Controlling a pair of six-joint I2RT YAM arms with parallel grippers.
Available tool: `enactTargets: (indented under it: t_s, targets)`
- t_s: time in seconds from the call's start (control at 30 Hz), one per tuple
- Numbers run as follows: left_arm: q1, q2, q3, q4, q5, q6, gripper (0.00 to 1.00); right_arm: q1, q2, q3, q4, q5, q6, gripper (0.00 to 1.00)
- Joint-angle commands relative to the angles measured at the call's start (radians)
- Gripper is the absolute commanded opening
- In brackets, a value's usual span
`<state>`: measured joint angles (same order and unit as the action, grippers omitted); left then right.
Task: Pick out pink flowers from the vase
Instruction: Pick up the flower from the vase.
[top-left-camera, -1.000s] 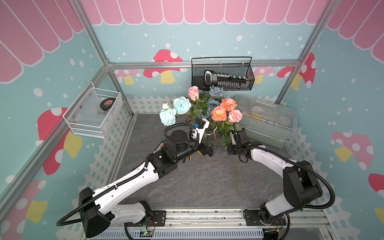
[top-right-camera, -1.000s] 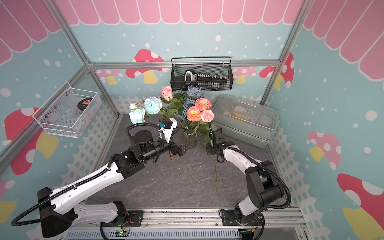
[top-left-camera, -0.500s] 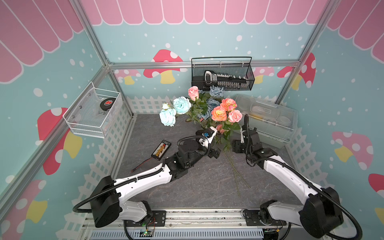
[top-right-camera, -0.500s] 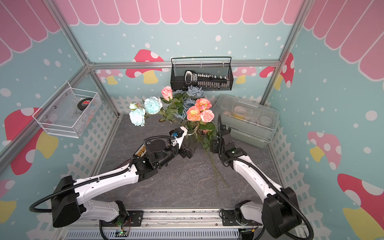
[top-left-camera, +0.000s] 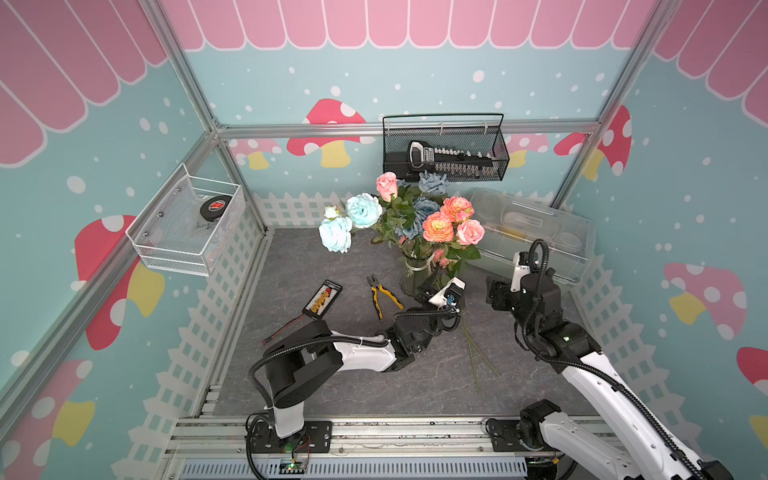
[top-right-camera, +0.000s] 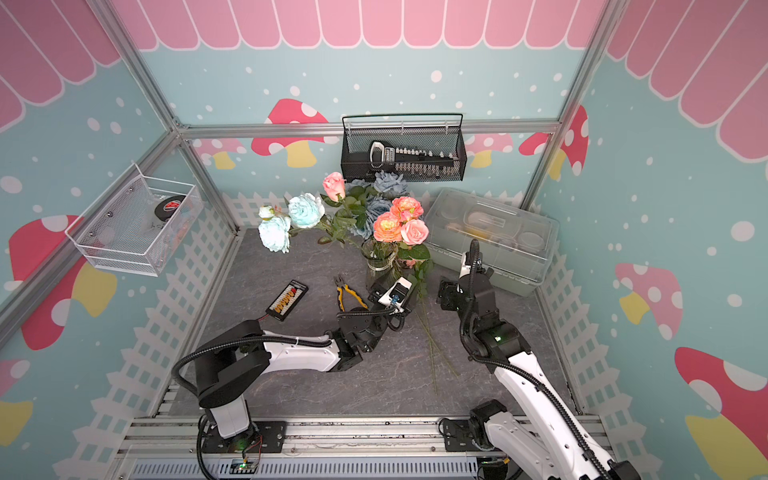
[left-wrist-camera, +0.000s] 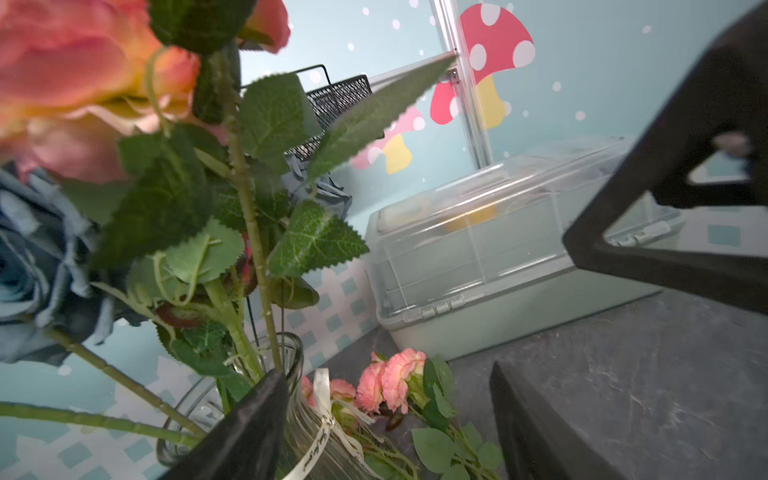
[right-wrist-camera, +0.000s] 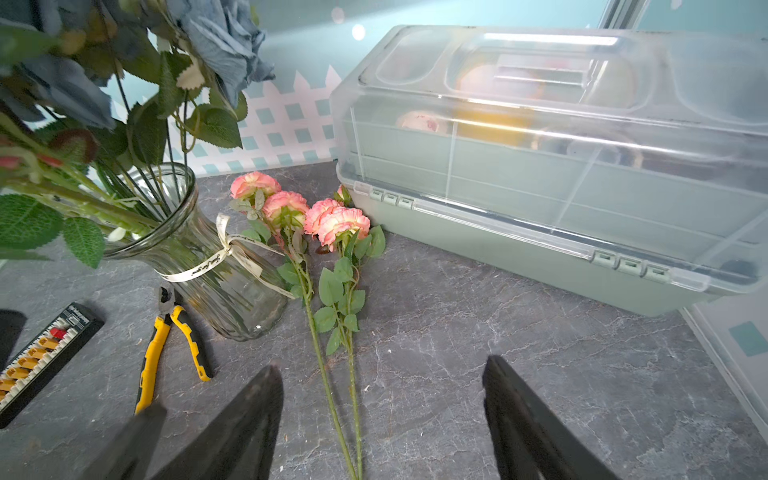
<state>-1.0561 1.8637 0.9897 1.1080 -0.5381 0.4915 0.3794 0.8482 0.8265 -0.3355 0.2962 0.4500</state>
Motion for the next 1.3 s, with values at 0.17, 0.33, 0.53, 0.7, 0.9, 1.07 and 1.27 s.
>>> enactTargets:
  t_s: [0.17, 0.33, 0.53, 0.7, 0.9, 1.07, 1.27]
  targets:
    - [0.008, 0.058, 0.069, 0.230, -0.099, 0.109, 0.36, -0.002, -0.069, -0.029, -0.053, 0.008, 0.002, 0.75]
    - [0.060, 0.004, 0.017, 0.188, -0.031, -0.018, 0.37, -0.003, -0.089, -0.038, -0.053, 0.000, 0.003, 0.75]
    - [0.109, -0.042, -0.001, 0.117, 0.045, -0.076, 0.50, -0.002, -0.110, -0.046, -0.055, 0.001, 0.000, 0.75]
    - [0.129, -0.043, 0.025, 0.048, 0.113, -0.128, 0.51, -0.002, -0.110, -0.050, -0.053, 0.003, -0.003, 0.75]
    - [0.130, -0.036, 0.037, 0.017, 0.135, -0.151, 0.46, -0.002, -0.111, -0.048, -0.056, 0.009, -0.006, 0.75]
    - [0.137, -0.006, 0.066, 0.021, 0.126, -0.143, 0.47, -0.003, -0.108, -0.045, -0.056, 0.005, -0.010, 0.75]
    - [0.166, 0.031, 0.118, -0.009, 0.146, -0.175, 0.44, -0.002, -0.116, -0.041, -0.063, 0.010, -0.015, 0.75]
